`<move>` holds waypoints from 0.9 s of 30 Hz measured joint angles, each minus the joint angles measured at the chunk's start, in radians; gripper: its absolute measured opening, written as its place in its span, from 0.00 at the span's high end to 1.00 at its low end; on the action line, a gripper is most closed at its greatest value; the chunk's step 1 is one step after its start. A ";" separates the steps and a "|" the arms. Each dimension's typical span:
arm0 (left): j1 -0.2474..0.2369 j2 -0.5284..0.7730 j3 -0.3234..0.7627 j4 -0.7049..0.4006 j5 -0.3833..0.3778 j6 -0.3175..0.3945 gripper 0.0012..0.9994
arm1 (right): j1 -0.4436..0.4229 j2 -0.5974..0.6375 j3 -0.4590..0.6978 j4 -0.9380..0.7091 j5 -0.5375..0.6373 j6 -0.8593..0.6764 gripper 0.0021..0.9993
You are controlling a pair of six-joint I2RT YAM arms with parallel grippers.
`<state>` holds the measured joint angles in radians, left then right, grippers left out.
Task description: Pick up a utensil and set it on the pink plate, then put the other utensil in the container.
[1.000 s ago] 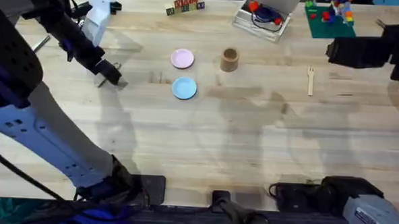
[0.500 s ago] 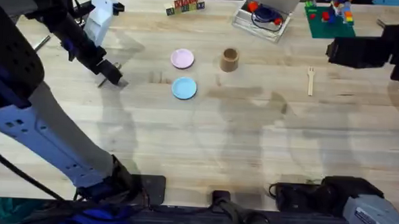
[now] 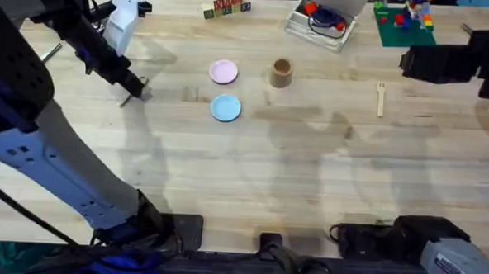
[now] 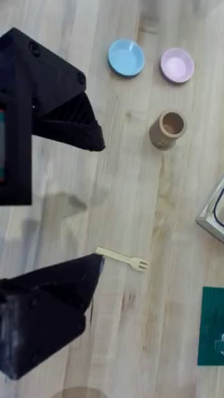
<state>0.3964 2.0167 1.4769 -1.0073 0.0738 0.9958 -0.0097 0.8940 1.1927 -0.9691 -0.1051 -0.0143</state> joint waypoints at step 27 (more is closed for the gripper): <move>-0.100 0.059 0.116 -0.161 0.073 -0.034 0.96 | 0.000 0.000 0.000 0.000 0.000 0.000 0.00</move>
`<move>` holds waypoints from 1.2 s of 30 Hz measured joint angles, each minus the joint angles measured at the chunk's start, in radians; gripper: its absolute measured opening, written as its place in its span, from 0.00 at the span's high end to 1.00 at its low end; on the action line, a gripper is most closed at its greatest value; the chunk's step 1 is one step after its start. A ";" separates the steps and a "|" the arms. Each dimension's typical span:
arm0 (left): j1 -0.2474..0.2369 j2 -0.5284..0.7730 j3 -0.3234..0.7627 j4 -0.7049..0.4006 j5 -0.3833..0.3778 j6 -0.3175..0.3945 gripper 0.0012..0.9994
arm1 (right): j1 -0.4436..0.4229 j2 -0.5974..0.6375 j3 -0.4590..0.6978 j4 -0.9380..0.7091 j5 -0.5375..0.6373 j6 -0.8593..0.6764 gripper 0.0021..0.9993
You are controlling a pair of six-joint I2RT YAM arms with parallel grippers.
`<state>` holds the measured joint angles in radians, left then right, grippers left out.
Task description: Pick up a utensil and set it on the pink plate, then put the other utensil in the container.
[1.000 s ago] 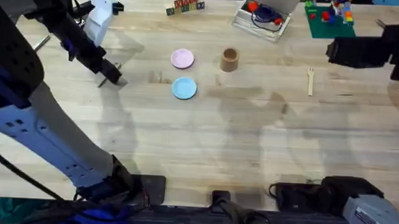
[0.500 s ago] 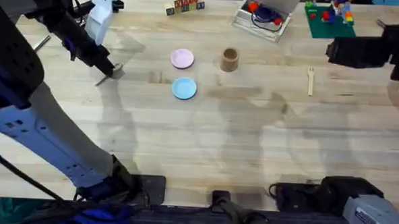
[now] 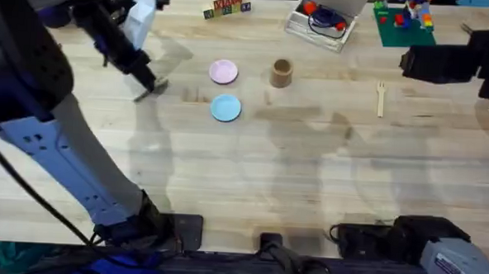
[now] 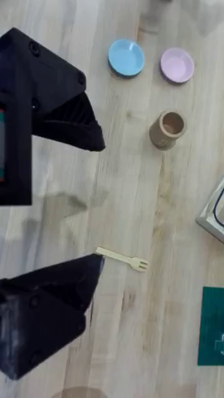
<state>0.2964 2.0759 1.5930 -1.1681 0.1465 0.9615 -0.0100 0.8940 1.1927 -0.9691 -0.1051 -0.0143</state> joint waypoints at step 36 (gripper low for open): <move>-0.514 0.010 0.196 0.072 0.025 -0.395 0.96 | 0.000 0.000 0.000 0.000 0.000 0.000 0.00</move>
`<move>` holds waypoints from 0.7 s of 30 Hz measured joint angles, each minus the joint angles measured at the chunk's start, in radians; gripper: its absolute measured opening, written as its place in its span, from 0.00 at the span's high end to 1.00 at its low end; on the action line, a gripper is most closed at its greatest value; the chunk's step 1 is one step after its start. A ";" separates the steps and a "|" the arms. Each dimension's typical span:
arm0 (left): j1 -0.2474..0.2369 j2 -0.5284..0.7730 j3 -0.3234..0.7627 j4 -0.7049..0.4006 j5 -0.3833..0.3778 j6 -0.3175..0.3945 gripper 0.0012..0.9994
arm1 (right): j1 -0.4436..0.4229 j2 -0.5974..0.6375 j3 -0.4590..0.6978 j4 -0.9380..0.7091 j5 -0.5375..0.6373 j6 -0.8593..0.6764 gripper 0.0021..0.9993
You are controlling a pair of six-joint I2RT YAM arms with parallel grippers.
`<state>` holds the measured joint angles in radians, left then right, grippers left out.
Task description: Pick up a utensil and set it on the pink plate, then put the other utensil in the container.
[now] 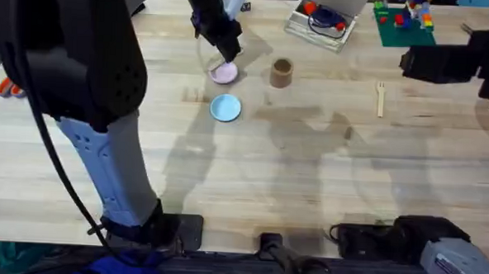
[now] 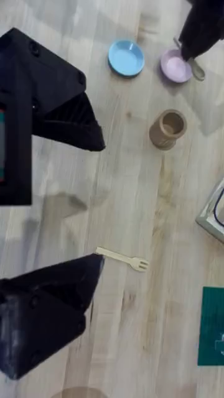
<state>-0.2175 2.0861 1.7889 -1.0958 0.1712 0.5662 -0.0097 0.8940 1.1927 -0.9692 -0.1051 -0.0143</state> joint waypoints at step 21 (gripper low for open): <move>0.009 0.056 0.000 0.000 -0.008 -0.029 0.96 | 0.000 0.000 0.000 0.000 0.000 0.000 0.00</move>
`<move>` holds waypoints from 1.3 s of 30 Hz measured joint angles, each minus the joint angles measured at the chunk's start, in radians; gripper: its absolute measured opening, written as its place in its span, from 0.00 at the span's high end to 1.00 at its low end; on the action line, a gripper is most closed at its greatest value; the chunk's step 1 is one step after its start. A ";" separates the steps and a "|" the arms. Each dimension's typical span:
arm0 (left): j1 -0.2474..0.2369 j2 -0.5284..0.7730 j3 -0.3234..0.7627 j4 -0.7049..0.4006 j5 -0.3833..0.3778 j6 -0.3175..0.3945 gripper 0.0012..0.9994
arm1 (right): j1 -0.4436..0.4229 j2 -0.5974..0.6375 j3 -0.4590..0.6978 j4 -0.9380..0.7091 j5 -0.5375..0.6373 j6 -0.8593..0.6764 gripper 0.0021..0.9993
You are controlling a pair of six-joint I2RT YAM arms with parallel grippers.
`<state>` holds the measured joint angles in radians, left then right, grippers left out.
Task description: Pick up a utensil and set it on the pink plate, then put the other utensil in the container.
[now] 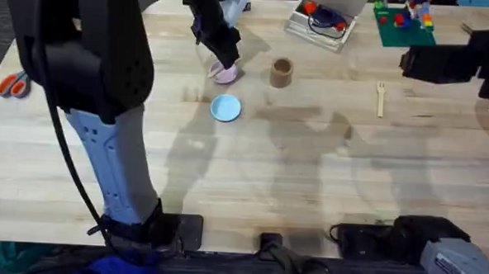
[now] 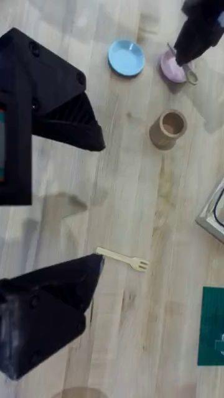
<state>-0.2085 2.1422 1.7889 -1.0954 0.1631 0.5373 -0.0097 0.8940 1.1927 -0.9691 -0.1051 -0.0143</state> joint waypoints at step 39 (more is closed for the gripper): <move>0.016 0.000 0.000 -0.012 -0.002 0.024 0.02 | 0.000 0.000 0.000 0.000 0.000 0.000 0.00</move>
<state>-0.1928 2.1422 1.7889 -1.1076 0.1608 0.5613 -0.0097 0.8940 1.1927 -0.9692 -0.1051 -0.0146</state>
